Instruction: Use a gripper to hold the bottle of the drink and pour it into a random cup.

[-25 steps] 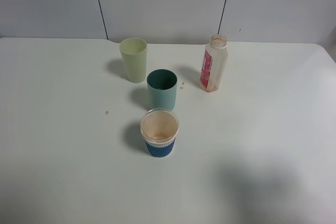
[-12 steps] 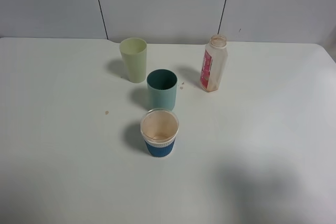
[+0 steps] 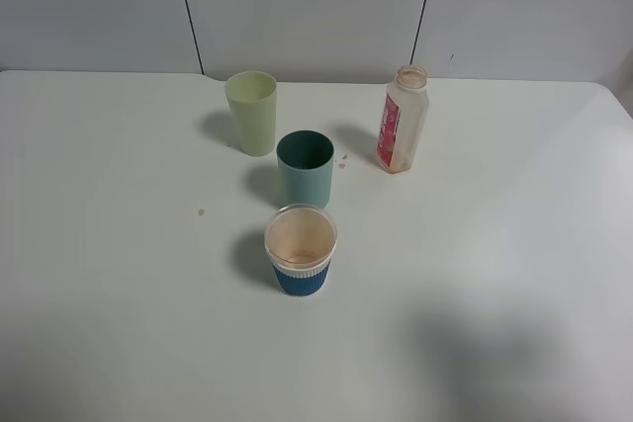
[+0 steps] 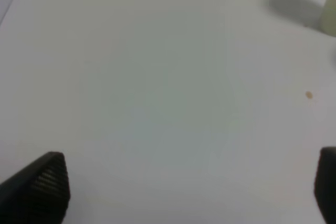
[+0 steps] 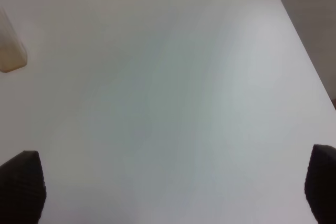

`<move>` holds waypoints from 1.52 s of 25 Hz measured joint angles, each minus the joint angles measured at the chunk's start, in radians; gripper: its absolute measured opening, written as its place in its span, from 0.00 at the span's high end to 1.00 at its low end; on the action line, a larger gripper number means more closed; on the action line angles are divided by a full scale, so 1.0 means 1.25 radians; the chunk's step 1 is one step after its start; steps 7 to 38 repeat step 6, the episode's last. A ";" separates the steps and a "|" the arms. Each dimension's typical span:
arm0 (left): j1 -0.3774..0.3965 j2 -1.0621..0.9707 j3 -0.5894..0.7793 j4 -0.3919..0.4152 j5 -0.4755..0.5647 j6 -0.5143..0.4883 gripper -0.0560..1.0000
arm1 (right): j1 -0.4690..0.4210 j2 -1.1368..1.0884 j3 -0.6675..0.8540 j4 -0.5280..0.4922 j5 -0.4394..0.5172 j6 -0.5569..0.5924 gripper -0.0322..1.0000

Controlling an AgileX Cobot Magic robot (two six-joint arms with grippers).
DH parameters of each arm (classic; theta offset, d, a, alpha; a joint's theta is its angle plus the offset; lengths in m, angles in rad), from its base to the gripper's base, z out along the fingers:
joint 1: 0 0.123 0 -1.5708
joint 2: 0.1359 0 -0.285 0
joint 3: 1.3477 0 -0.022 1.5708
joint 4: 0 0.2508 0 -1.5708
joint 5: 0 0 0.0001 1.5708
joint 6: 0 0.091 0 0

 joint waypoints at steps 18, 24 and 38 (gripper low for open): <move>0.000 0.000 0.000 0.000 0.000 0.000 0.07 | 0.000 0.000 0.000 0.000 0.000 0.000 0.01; 0.000 0.000 0.000 0.000 0.000 0.000 0.07 | 0.000 0.000 0.000 0.000 0.000 0.000 0.01; 0.000 0.000 0.000 0.000 0.000 0.000 0.07 | 0.000 0.000 0.000 0.000 0.000 0.000 0.01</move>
